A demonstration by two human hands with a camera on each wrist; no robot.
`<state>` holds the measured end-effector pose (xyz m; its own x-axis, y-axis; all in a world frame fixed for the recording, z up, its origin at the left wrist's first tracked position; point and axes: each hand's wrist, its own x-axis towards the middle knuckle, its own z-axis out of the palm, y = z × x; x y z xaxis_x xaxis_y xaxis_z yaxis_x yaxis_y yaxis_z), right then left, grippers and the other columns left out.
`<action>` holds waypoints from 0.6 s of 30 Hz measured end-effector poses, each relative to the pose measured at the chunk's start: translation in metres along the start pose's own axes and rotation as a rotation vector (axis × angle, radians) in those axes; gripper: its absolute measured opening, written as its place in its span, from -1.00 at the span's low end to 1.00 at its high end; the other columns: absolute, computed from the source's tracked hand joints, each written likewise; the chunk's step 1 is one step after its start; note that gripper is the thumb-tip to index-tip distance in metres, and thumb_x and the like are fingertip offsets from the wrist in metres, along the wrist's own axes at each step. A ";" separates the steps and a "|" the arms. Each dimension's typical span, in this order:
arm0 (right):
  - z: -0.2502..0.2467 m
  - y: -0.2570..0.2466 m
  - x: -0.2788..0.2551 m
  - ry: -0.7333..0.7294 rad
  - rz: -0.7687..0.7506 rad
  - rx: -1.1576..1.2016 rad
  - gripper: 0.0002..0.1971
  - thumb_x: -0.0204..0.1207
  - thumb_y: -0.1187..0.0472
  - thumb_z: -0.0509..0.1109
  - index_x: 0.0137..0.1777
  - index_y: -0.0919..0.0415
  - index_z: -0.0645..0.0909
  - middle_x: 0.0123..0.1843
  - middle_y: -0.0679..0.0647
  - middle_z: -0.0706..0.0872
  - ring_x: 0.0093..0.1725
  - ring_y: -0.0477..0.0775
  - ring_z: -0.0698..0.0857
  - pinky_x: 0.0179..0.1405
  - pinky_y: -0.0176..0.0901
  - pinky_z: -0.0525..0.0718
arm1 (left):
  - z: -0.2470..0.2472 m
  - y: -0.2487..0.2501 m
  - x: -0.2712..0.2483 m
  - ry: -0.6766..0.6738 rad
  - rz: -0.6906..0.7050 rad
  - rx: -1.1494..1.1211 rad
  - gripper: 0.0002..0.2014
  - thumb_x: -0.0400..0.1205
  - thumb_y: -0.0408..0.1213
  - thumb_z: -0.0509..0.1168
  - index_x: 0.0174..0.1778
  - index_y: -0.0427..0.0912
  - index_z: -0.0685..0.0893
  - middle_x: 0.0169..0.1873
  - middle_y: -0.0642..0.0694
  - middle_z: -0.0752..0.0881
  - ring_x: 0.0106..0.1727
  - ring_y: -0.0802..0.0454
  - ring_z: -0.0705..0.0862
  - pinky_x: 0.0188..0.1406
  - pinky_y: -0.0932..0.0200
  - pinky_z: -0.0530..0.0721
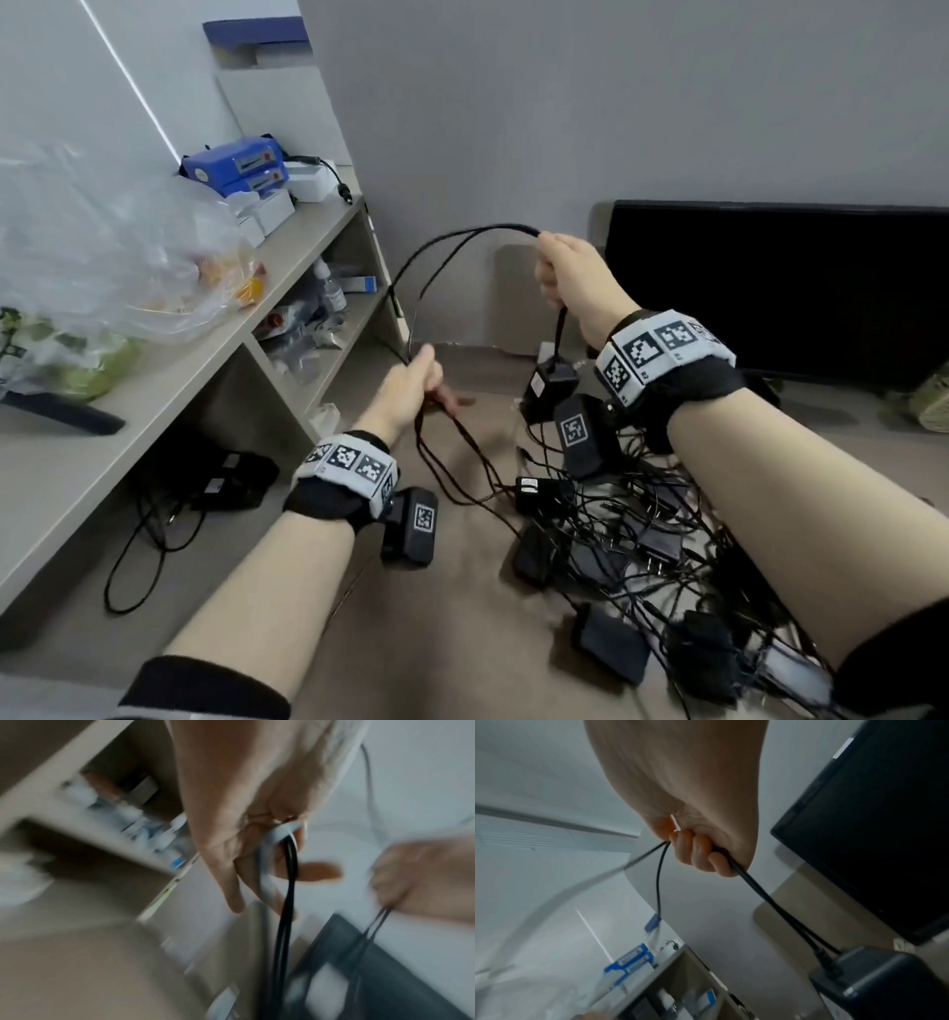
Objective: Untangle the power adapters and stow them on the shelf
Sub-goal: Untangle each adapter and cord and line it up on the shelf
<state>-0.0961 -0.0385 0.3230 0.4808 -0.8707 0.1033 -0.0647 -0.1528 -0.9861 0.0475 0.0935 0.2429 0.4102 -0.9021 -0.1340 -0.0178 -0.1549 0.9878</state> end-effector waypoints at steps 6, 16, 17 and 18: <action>0.016 0.003 -0.014 -0.182 0.079 -0.078 -0.69 0.66 0.24 0.16 -0.35 0.10 0.30 -0.44 -0.05 0.46 -0.72 -0.28 0.34 -0.66 -0.48 0.26 | -0.008 0.129 0.009 0.028 0.341 0.067 -0.45 0.79 -0.14 -0.17 -0.58 -0.12 0.28 -0.71 0.00 0.61 -0.36 0.02 0.72 -0.14 0.15 0.61; 0.018 -0.048 -0.019 -0.391 0.001 0.093 -0.64 0.42 0.28 0.36 -0.38 0.02 0.19 0.12 0.09 0.80 -0.40 -0.12 0.33 -0.52 -0.33 0.25 | 0.020 0.212 0.001 0.026 0.483 0.109 -0.49 0.78 -0.05 -0.12 -0.54 -0.05 0.13 -0.73 0.11 0.21 -0.64 0.10 0.17 -0.57 0.24 0.16; 0.018 -0.050 -0.020 -0.415 -0.009 0.083 -0.63 0.46 0.35 0.32 -0.36 0.03 0.18 0.20 0.08 0.77 -0.38 -0.13 0.37 -0.52 -0.36 0.28 | 0.022 0.216 -0.001 0.035 0.500 0.123 -0.50 0.78 -0.05 -0.11 -0.54 -0.04 0.13 -0.73 0.11 0.21 -0.64 0.12 0.16 -0.57 0.24 0.15; 0.019 -0.053 -0.021 -0.440 -0.022 0.075 -0.62 0.48 0.39 0.31 -0.35 0.04 0.18 0.23 0.07 0.75 -0.35 -0.17 0.45 -0.50 -0.38 0.31 | 0.023 0.221 -0.002 0.041 0.517 0.118 -0.50 0.78 -0.06 -0.11 -0.54 -0.04 0.14 -0.73 0.13 0.22 -0.64 0.13 0.16 -0.57 0.23 0.15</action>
<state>-0.0863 -0.0033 0.3702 0.8089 -0.5831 0.0751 0.0054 -0.1204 -0.9927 0.0217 0.0514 0.4595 0.3563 -0.8566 0.3732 -0.3281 0.2592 0.9084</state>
